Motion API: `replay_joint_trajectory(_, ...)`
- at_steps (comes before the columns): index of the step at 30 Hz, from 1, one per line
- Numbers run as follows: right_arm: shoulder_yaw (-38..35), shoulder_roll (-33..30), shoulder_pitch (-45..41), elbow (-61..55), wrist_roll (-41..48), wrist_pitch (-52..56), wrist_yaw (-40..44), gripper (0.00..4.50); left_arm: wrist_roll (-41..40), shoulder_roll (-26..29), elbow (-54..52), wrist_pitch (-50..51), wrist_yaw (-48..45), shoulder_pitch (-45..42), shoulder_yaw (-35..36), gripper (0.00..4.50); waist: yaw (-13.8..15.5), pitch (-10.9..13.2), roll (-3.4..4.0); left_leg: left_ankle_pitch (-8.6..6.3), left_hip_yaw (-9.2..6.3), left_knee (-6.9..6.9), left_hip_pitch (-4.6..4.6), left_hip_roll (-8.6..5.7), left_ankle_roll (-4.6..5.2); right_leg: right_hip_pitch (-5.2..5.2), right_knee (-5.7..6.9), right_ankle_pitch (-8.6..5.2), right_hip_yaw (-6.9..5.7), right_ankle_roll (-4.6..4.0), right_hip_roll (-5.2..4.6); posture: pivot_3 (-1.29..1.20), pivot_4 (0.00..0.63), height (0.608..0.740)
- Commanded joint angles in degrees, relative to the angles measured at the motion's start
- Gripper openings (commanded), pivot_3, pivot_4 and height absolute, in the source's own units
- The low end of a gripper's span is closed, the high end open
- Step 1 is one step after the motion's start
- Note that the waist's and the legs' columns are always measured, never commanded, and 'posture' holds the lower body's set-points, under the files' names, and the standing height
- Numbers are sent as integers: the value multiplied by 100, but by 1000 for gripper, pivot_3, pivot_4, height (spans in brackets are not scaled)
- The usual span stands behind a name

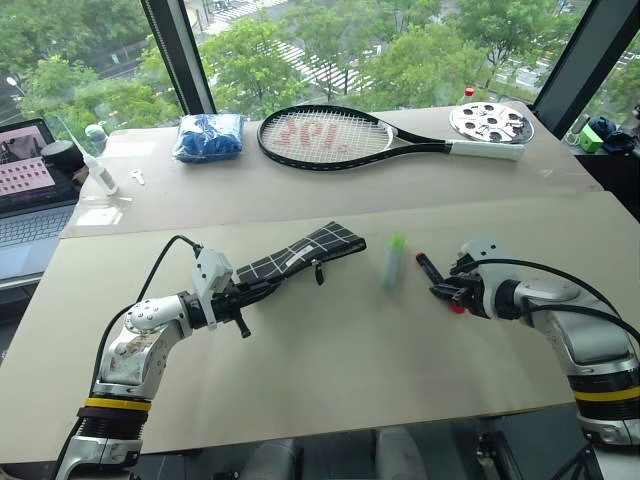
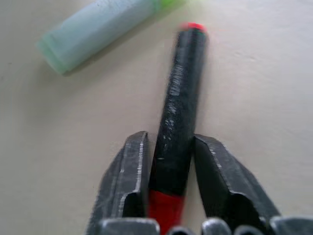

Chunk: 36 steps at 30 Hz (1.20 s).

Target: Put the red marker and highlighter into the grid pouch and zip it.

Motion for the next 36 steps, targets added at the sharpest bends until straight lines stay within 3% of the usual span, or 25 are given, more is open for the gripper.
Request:
replay_joint_trajectory(1, 153, -84, 78, 96, -56, -112, 74, 506, -69, 76, -267, 54, -43, -119, 57, 0, 0, -3, -5, 0, 0, 0, 0, 0, 0, 0, 0, 0, 0, 0, 0, 0, 150, 740)
replay_joint_trajectory(9, 114, -84, -614, 326, -148, -448, 17, 506, -189, 45, -393, 280, 0, -297, 77, 0, -19, -3, -10, 0, 1, 4, -1, -1, 0, 1, -1, 1, 1, 0, 0, 0, 150, 740)
replay_joint_trajectory(13, 53, -275, -1125, 183, -197, -1349, 337, 506, -153, 44, -374, 287, -32, -294, 39, 0, -47, -2, -10, 0, 3, -2, -3, 1, 0, -7, -3, 3, 2, -1, 1, 0, 150, 740)
replay_joint_trajectory(17, 179, -628, -1449, 26, -361, -2195, 788, 506, -133, 39, -343, 280, -54, -272, 7, 0, -18, -1, -11, 0, 3, -2, -5, 1, 0, -6, -12, 3, -2, 0, 0, 0, 150, 740)
replay_joint_trajectory(20, 299, -1104, -1387, -526, -243, -2875, 1640, 506, -96, 15, -308, 250, -56, -256, -37, 0, 5, 0, -14, 0, 0, -2, -8, 4, 0, -2, -21, 4, -9, 1, 0, 0, 150, 740)
replay_joint_trajectory(25, 412, -1414, -1343, -1032, -142, -2964, 2178, 506, -91, -6, -330, 255, -45, -231, -74, 0, -18, 2, -16, -3, 1, -3, -11, 4, 5, -2, -31, 7, -11, 6, 0, 0, 150, 740)
replay_joint_trajectory(36, 1252, -1089, -1448, -1029, -1076, -3022, 1949, 506, -92, -17, -328, 265, -33, -259, -120, 0, -8, 2, -17, -3, 5, -3, -11, 5, 5, -3, -30, 9, -10, 5, 0, 0, 150, 740)
